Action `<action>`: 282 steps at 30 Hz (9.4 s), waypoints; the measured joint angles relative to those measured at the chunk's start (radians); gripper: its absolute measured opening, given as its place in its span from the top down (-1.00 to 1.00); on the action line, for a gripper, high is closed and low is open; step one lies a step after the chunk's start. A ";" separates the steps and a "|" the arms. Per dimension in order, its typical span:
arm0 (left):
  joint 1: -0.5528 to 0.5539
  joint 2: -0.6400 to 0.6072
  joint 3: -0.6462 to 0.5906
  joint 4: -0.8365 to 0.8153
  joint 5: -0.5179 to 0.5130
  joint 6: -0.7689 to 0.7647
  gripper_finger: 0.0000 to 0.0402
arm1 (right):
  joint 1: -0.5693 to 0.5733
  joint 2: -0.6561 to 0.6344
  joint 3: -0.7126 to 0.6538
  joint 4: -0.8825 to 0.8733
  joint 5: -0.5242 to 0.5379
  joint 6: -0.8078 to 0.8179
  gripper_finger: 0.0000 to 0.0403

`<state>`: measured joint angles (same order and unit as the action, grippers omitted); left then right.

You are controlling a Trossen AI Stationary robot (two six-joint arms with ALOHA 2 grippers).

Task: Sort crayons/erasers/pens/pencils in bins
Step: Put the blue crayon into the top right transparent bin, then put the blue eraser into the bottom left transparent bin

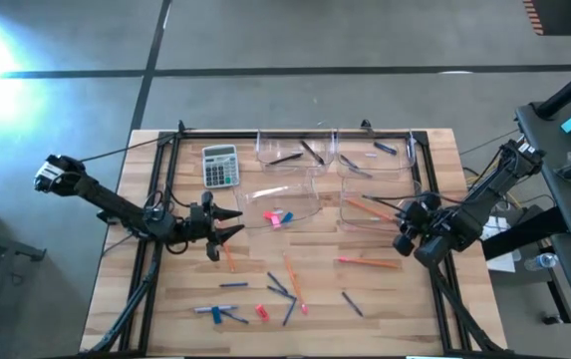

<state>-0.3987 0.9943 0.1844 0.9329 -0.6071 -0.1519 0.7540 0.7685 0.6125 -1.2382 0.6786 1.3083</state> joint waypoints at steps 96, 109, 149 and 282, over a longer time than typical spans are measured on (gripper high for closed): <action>0.000 0.000 0.006 -0.008 0.084 -0.027 0.18 | -0.107 0.626 0.521 0.349 0.103 -0.487 0.93; 0.000 0.000 0.006 -0.008 0.072 -0.025 0.18 | -0.887 0.265 0.371 0.403 -0.068 -0.913 0.93; -0.009 0.000 0.082 -0.114 0.072 0.054 0.18 | -0.751 0.143 0.392 0.618 -0.535 -0.942 0.00; 0.109 -0.087 0.448 -1.038 0.215 -0.206 0.96 | 0.039 0.655 0.494 0.881 0.032 -0.927 0.00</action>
<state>-0.2899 0.9070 0.6323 -0.1046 -0.3924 -0.3583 0.7933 1.4231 1.1067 -0.3573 0.7105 0.3814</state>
